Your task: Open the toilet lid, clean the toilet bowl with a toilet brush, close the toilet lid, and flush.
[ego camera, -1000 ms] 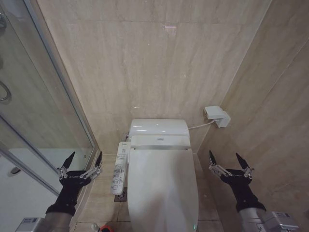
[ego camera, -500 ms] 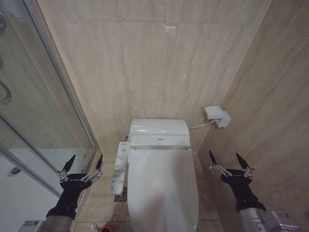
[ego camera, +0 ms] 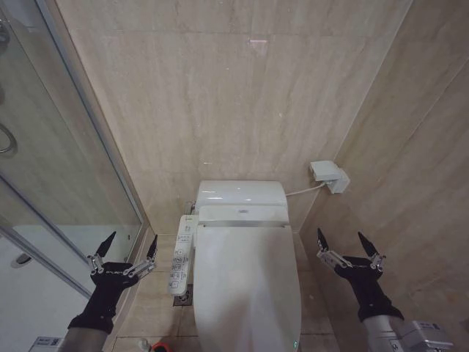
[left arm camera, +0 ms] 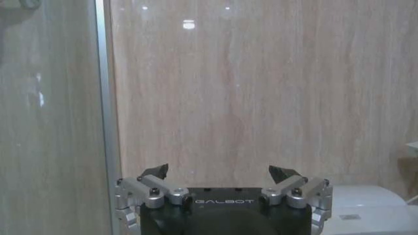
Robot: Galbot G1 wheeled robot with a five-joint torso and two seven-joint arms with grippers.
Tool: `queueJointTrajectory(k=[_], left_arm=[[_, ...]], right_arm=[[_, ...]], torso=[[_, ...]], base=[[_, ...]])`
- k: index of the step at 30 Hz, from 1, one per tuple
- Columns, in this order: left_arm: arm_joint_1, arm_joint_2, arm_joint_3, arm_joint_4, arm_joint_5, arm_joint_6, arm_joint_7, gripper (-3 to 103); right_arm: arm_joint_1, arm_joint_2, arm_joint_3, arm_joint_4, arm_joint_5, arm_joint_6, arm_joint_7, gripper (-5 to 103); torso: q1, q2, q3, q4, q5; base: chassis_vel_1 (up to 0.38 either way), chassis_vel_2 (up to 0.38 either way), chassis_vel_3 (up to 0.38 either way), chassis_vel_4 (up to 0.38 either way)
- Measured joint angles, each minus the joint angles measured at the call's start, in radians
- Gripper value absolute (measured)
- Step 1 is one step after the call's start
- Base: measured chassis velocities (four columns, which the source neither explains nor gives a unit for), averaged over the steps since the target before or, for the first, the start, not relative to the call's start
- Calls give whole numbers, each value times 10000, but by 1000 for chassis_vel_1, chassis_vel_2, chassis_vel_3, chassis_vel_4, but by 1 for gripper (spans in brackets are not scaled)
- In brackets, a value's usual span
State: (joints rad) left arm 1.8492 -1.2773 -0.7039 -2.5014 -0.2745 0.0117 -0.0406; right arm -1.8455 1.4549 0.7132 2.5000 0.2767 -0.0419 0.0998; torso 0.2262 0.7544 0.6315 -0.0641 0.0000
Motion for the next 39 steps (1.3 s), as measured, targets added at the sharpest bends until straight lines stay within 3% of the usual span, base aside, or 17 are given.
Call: queueJointTrajectory(k=[39], left_arm=[[59,-37,-58,14,69,-29,88,100]], right_arm=[[0,0,0,0,0,0,0,100]], torso=[[1,-1,1,1,0]], base=[[16,-19,-16,17]])
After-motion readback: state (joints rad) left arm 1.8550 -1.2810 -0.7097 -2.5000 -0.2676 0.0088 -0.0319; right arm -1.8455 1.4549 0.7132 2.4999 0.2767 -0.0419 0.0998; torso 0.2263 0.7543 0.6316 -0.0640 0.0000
